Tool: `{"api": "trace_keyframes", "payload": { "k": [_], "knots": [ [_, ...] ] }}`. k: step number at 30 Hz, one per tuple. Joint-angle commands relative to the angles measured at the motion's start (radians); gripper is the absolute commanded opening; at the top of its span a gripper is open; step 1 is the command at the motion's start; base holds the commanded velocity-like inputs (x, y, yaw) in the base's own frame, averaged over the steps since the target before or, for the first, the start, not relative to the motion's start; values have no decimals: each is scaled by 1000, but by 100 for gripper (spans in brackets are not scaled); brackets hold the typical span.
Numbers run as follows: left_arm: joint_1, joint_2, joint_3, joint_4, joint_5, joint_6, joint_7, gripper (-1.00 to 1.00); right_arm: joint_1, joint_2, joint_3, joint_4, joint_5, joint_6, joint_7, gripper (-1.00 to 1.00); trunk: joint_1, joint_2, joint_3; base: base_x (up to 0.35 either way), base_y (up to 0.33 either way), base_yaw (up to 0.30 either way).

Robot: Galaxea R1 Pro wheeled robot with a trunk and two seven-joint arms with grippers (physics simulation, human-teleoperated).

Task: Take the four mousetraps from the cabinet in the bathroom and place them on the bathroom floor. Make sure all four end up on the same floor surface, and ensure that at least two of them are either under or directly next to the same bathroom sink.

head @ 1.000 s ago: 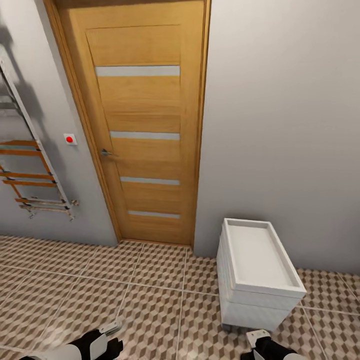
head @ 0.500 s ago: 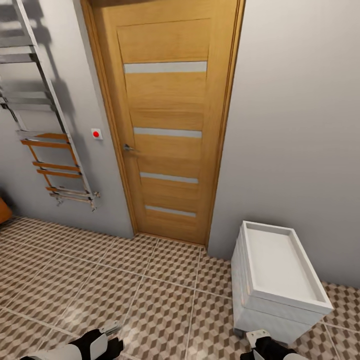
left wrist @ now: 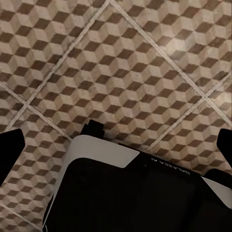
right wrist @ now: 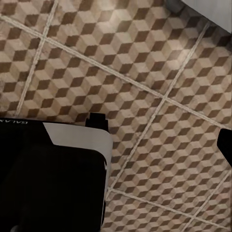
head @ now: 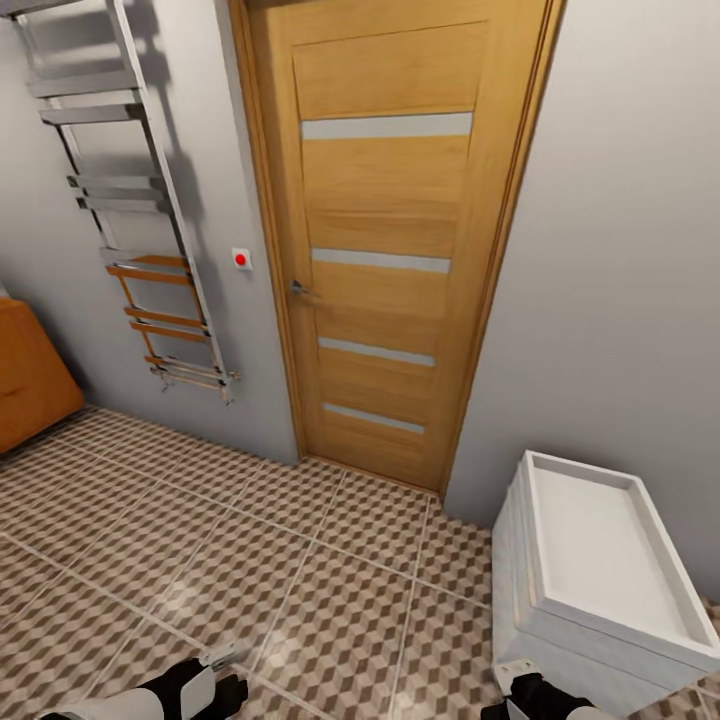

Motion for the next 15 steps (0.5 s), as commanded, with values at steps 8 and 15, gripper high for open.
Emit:
{"api": "trace_keyframes", "payload": {
  "k": [8,15],
  "knots": [
    [-1,-1,-8,1,9,3,1,100,-1,0,6,-1,-1,5,0,100,0,-2,-9,0,0,252],
    [-1,-2,-8,2,9,3,1,100,-1,0,6,-1,-1,5,0,100,0,-2,-16,0,0,252]
  ]
}}
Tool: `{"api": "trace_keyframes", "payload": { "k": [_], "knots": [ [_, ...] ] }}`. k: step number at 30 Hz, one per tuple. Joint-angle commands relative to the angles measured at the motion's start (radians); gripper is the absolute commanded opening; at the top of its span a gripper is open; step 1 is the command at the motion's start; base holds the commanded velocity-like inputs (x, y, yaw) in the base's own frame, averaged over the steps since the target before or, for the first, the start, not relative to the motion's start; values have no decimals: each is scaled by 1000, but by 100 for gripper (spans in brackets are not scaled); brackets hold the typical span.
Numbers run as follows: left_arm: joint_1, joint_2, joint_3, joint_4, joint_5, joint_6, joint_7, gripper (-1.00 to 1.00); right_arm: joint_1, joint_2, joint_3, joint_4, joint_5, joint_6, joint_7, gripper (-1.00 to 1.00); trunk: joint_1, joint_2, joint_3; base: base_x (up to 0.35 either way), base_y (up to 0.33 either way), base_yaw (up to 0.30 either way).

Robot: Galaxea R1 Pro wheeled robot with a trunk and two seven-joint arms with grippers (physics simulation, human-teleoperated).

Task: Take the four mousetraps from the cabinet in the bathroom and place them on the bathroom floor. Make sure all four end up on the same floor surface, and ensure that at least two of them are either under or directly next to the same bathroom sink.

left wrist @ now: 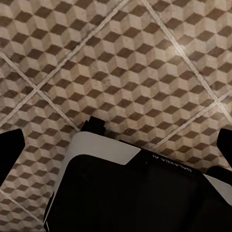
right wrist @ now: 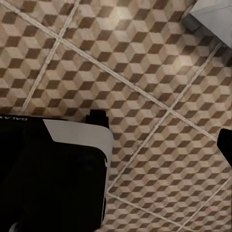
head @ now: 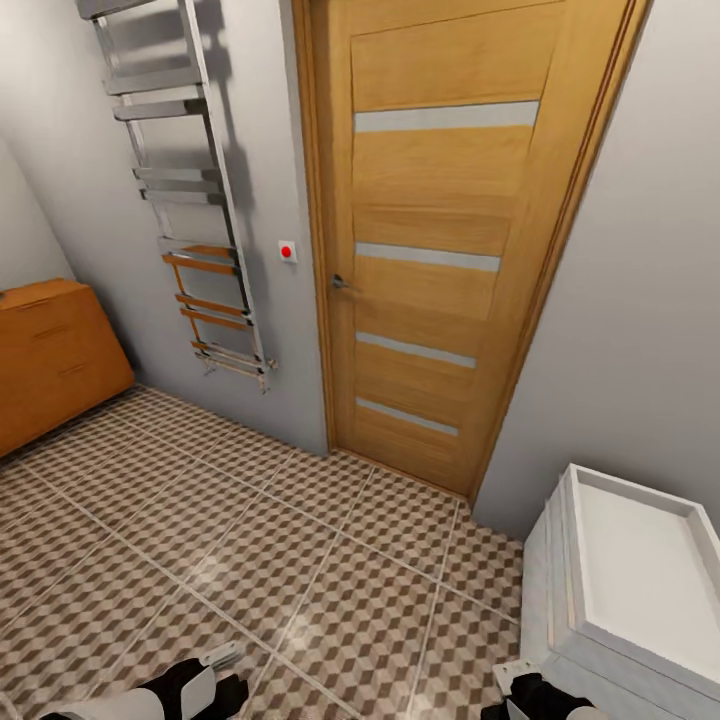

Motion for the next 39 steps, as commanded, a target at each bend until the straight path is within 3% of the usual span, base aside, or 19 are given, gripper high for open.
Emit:
{"api": "trace_keyframes", "payload": {
  "k": [1,24,39],
  "knots": [
    [-1,0,-9,1,9,3,2,100,-1,0,6,-1,-1,5,0,100,0,-2,-3,0,0,252],
    [-1,-1,-7,1,9,-37,8,100,-1,2,6,-1,0,3,0,100,0,-2,-21,0,0,253],
    [-1,-1,-7,1,9,-38,8,100,-1,2,6,-1,1,3,0,100,0,-2,-4,0,0,189]
  ]
}}
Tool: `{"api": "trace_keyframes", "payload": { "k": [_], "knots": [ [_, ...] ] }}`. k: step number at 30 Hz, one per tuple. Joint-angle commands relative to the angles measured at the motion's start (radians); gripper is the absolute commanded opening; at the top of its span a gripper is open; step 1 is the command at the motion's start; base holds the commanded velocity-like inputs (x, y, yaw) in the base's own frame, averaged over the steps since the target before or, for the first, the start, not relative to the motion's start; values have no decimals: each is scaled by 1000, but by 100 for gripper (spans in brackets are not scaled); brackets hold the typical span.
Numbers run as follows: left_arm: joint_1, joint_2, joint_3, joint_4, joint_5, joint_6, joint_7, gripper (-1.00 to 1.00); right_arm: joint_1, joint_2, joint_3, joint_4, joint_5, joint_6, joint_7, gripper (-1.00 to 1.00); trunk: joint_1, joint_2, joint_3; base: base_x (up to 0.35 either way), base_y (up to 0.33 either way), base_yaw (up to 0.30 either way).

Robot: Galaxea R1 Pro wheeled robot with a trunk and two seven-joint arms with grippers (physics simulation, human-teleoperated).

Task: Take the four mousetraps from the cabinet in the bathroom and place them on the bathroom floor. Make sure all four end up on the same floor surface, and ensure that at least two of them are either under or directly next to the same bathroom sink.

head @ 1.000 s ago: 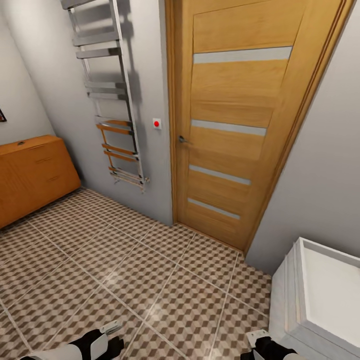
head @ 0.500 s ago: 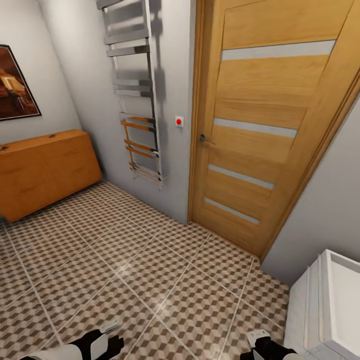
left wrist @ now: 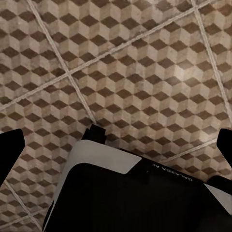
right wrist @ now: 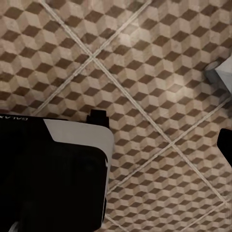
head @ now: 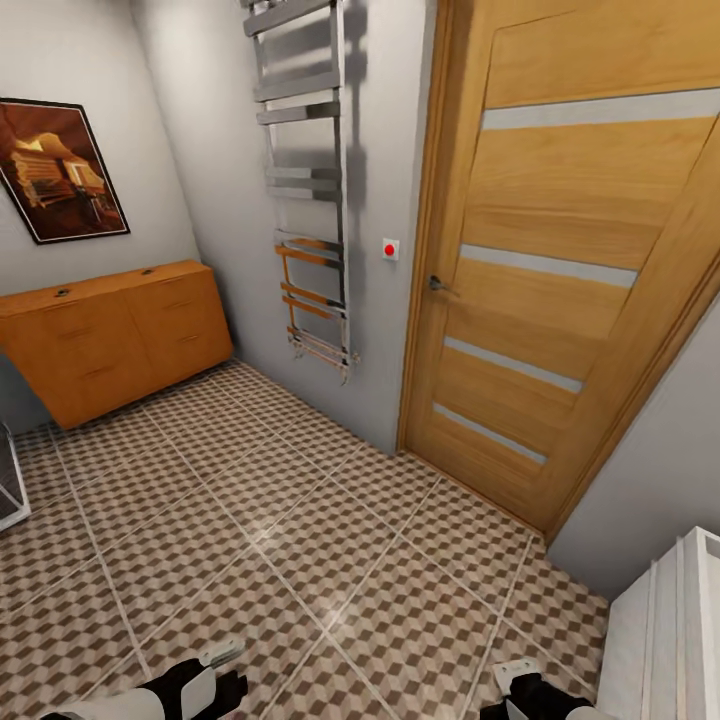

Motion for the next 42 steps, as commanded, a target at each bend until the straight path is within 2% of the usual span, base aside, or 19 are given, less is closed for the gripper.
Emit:
{"api": "trace_keyframes", "payload": {
  "k": [1,20,42],
  "knots": [
    [-1,0,-8,1,9,3,2,100,-1,0,6,-1,-1,5,0,100,0,-2,0,0,0,170],
    [-1,0,-8,1,10,3,2,100,0,0,6,-1,-1,5,0,100,0,-2,26,28,0,166],
    [-1,0,-8,1,10,3,2,100,-1,0,6,-1,-1,5,-1,100,0,-2,51,127,0,184]
  ]
}}
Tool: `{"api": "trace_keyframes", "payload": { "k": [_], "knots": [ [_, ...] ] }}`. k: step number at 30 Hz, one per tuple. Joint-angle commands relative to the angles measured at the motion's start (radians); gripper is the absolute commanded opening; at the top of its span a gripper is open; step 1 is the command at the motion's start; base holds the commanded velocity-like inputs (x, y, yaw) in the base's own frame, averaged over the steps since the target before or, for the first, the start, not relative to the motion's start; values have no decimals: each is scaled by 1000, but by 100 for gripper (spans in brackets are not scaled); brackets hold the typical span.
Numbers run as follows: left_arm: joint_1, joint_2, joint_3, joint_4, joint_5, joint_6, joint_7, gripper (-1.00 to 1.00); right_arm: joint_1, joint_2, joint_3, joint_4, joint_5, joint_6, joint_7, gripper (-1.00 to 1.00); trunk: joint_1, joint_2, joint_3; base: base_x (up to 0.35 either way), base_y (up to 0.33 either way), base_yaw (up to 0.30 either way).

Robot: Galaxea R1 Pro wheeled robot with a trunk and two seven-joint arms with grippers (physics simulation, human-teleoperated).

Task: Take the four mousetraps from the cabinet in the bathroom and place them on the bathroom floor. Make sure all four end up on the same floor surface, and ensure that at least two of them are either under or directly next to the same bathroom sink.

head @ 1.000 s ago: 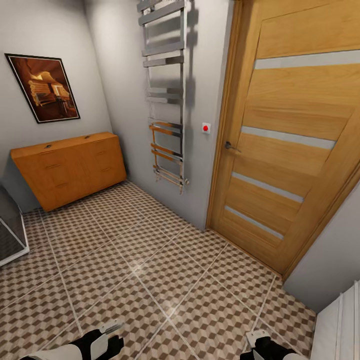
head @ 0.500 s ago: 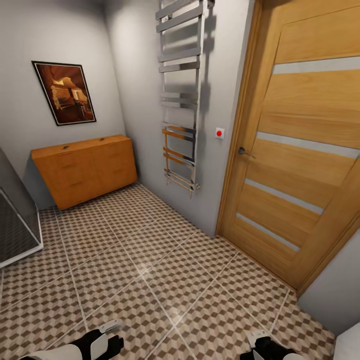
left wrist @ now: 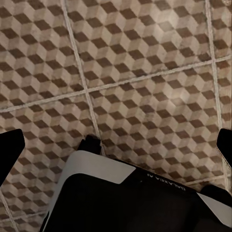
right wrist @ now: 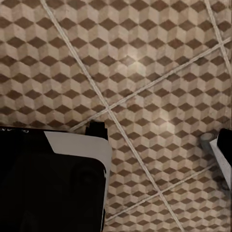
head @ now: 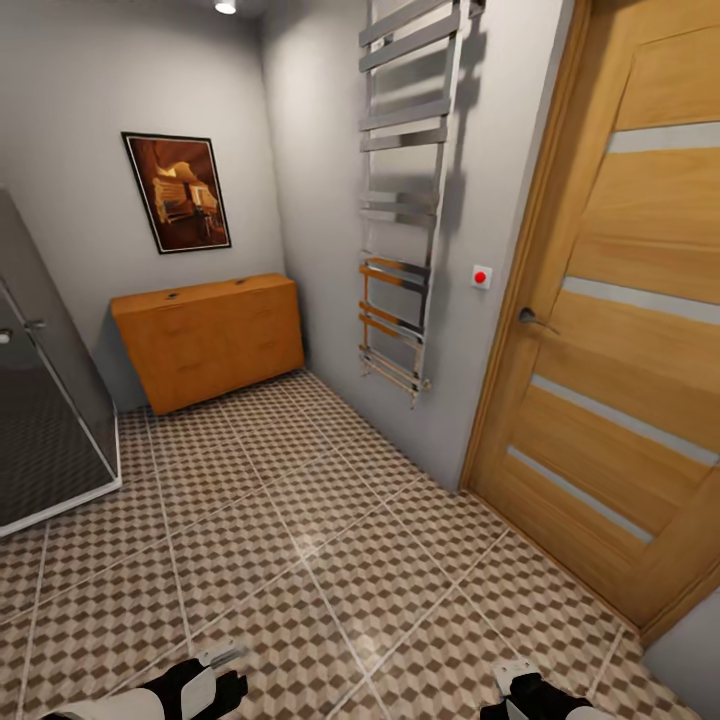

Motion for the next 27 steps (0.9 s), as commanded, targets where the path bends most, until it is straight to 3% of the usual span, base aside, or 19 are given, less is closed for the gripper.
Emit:
{"api": "trace_keyframes", "payload": {
  "k": [1,11,27],
  "knots": [
    [-1,0,-8,1,9,3,2,100,-1,0,6,-1,0,5,0,100,1,-2,-2,253,0,262],
    [-1,0,-8,1,9,3,2,100,0,0,6,-1,1,5,0,100,1,-2,0,296,0,222],
    [-1,0,-8,1,9,3,2,100,0,1,6,-1,0,5,1,100,1,-2,0,331,0,33]
  ]
}}
